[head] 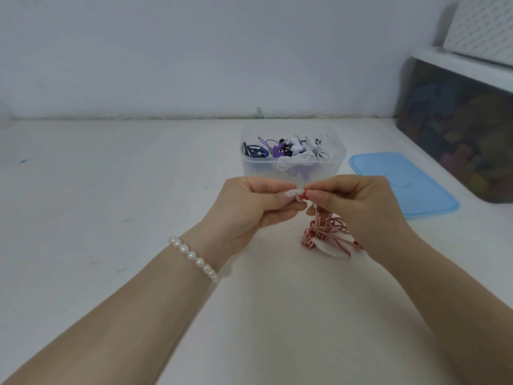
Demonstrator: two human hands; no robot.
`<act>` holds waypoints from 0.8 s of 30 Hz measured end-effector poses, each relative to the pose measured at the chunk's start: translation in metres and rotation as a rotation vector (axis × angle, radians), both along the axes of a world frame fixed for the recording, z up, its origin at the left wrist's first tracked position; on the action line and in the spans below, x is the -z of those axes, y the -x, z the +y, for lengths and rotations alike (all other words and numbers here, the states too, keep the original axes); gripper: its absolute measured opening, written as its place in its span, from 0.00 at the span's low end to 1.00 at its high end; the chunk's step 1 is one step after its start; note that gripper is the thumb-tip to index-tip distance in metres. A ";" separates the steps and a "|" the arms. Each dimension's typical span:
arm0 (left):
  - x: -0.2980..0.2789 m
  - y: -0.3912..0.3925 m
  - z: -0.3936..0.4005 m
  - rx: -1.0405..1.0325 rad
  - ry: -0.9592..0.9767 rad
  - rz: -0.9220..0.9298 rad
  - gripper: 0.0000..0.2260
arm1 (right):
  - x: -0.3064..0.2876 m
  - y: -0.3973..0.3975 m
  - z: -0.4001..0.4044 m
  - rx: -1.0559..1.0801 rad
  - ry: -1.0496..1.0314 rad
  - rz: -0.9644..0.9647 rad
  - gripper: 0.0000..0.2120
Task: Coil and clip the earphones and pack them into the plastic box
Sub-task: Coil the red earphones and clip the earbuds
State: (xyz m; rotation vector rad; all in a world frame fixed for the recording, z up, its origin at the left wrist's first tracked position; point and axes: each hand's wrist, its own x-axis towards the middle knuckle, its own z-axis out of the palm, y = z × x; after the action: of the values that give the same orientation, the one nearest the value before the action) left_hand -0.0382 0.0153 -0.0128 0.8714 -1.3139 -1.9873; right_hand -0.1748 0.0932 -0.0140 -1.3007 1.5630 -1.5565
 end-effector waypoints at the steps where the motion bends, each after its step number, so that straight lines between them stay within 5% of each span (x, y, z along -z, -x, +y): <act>1: 0.000 0.000 0.000 -0.001 -0.003 0.002 0.04 | 0.000 0.000 0.000 -0.002 0.002 -0.002 0.06; 24: 0.003 0.003 0.008 -0.006 0.070 -0.013 0.06 | 0.005 -0.004 -0.004 0.089 -0.007 0.031 0.10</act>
State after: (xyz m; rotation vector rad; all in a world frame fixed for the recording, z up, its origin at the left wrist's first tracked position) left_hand -0.0413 0.0230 -0.0159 0.8551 -1.3781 -1.9218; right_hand -0.1711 0.0888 -0.0191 -1.2728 1.6651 -1.5903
